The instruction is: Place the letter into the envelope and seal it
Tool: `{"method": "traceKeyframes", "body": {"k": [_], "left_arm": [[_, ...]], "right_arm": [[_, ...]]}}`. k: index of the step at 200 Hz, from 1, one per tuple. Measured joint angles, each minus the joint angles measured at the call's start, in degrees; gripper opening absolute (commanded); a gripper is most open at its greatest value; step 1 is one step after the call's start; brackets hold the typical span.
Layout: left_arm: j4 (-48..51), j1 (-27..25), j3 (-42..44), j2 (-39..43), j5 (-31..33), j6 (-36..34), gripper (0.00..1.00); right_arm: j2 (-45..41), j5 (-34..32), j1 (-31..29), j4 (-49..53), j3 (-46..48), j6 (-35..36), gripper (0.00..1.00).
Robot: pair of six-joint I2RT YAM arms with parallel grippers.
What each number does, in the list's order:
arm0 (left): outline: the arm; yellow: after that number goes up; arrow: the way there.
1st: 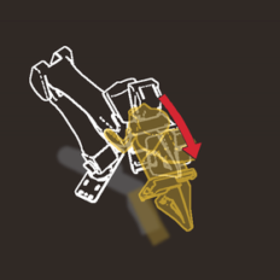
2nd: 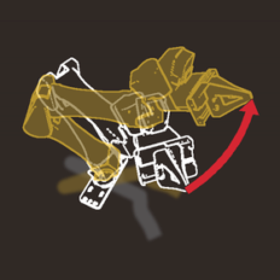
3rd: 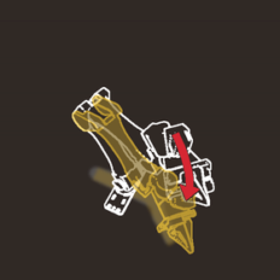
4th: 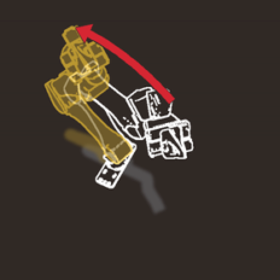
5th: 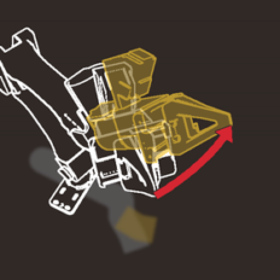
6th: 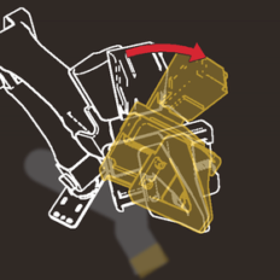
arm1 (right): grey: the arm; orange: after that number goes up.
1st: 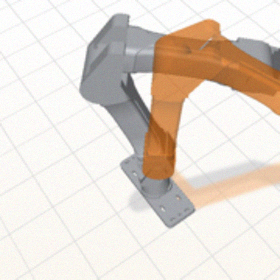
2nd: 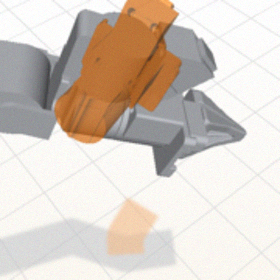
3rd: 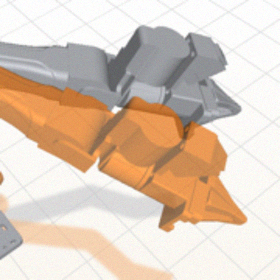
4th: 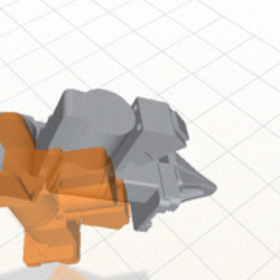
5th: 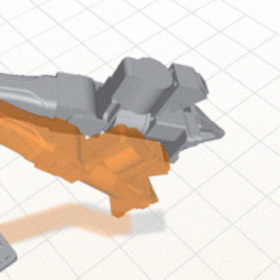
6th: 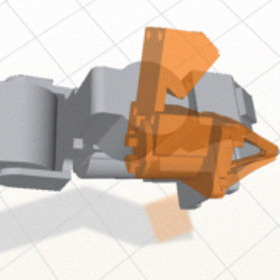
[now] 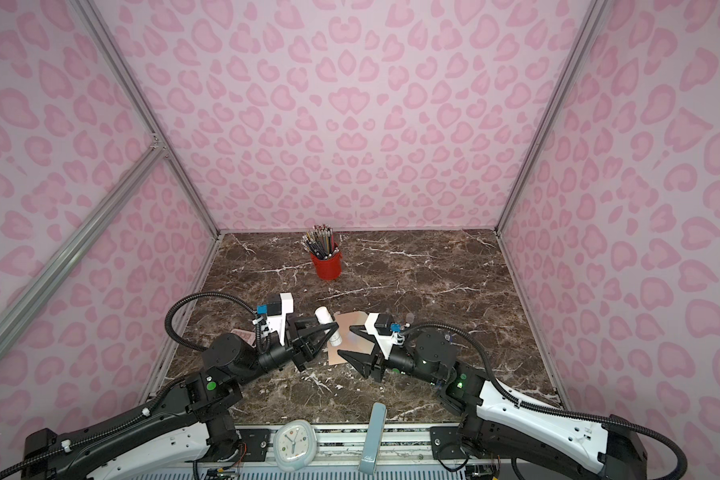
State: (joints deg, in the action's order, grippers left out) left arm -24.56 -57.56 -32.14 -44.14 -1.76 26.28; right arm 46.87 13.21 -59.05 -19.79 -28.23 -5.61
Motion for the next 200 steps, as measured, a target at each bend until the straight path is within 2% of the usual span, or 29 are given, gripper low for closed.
{"method": "traceKeyframes", "body": {"k": [51, 74, 104, 155, 200], "left_arm": [[2.6, -1.9, -2.8, -3.8, 17.1, 0.7, 0.04], [2.6, -3.8, -4.4, -6.5, 22.1, 1.1, 0.04], [2.5, -4.8, -5.5, -9.1, 26.1, 2.7, 0.04], [2.2, -5.3, -6.6, -10.6, 28.7, 3.7, 0.04], [2.1, -5.4, -7.0, -11.5, 28.7, 4.1, 0.04]], "right_arm": [[7.4, -19.7, -9.5, -10.6, 1.8, 12.9, 0.64], [12.1, -26.5, -10.9, -17.3, 1.7, 17.4, 0.64], [17.3, -32.9, -11.4, -24.1, 0.0, 21.4, 0.57], [20.7, -37.2, -10.7, -27.6, -2.5, 22.7, 0.49], [22.4, -37.5, -10.3, -28.1, -3.1, 22.7, 0.39]]}}
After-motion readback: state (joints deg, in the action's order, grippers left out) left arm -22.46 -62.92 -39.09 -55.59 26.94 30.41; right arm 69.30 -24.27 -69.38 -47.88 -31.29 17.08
